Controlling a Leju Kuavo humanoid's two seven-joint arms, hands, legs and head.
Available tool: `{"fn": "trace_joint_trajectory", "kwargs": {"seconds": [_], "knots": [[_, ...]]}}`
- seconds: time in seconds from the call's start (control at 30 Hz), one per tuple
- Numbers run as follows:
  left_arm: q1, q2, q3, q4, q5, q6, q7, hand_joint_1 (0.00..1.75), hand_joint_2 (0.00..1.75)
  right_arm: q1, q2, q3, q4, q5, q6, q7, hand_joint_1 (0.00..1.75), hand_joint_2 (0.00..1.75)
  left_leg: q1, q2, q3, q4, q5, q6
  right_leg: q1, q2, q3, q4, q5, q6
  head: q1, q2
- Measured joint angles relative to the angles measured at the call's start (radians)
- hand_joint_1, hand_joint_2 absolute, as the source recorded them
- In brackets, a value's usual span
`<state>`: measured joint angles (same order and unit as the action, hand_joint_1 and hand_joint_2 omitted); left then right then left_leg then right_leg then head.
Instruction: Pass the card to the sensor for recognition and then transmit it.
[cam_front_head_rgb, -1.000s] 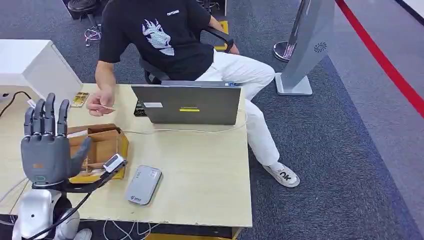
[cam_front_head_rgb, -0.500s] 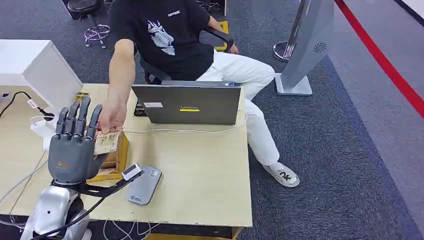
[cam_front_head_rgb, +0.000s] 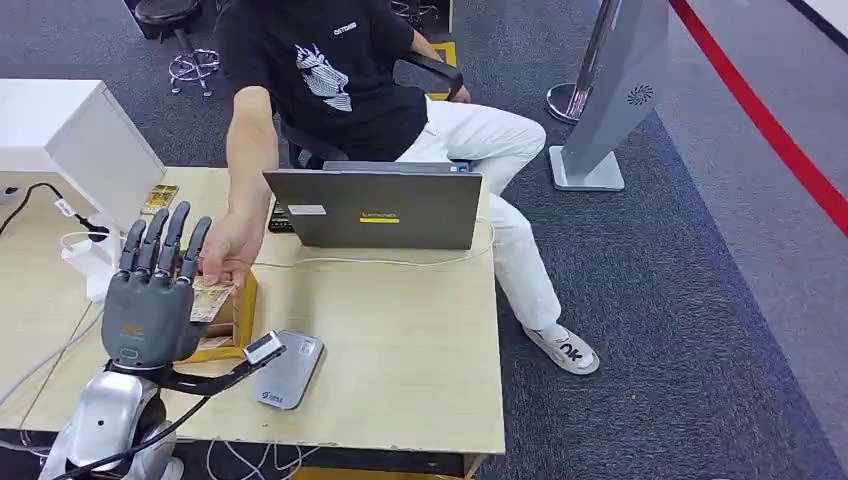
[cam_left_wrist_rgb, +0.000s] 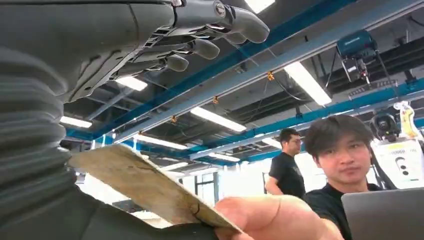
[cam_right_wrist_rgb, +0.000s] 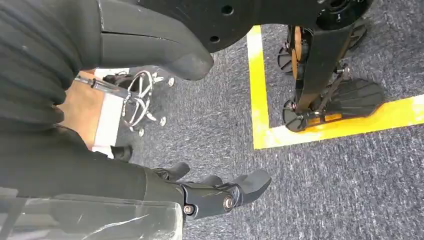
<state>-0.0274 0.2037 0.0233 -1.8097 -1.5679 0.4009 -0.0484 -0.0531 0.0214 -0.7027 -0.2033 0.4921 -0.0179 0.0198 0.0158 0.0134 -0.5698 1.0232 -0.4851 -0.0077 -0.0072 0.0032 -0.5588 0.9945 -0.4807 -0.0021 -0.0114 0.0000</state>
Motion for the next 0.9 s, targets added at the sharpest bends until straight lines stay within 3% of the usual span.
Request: {"fn": "trace_joint_trajectory", "kwargs": {"seconds": [0.3, 0.33, 0.37, 0.9], "knots": [[-0.003, 0.004, -0.002, 0.011, 0.0, 0.0, 0.005, 0.0, 1.75, 0.0, 0.0, 0.0, 0.0, 0.003, 0.0, 0.0, 0.0, 1.75, 0.0, 0.0, 0.0, 0.0, 0.0, 0.0, 0.0, 0.0, 0.0, 0.0, 0.0, 0.0, 0.0, 0.0], [-0.005, 0.004, -0.002, 0.014, 0.0, 0.002, 0.007, 0.61, 1.75, 0.0, 0.0, 0.0, 0.0, 0.004, 0.0, 0.0, 0.0, 1.75, 0.0, 0.0, 0.0, 0.0, 0.0, 0.0, 0.0, 0.0, 0.0, 0.0, 0.0, 0.0, 0.0, 0.0], [-0.006, 0.004, -0.002, 0.017, 0.0, 0.003, 0.007, 1.75, 1.75, 0.0, 0.0, 0.0, 0.0, 0.005, 0.0, 0.0, 0.0, 1.75, 0.0, 0.0, 0.0, 0.0, 0.0, 0.0, 0.0, 0.0, 0.0, 0.0, 0.0, 0.0, 0.0, 0.0], [-0.004, 0.002, -0.002, 0.038, 0.008, 0.018, -0.003, 1.75, 1.75, 0.0, 0.006, -0.007, 0.0, 0.011, 0.0, -0.002, 0.0, 1.75, 0.0, 0.0, 0.0, 0.0, 0.0, 0.0, 0.0, 0.0, 0.0, 0.0, 0.0, 0.0, 0.0, 0.0]]}}
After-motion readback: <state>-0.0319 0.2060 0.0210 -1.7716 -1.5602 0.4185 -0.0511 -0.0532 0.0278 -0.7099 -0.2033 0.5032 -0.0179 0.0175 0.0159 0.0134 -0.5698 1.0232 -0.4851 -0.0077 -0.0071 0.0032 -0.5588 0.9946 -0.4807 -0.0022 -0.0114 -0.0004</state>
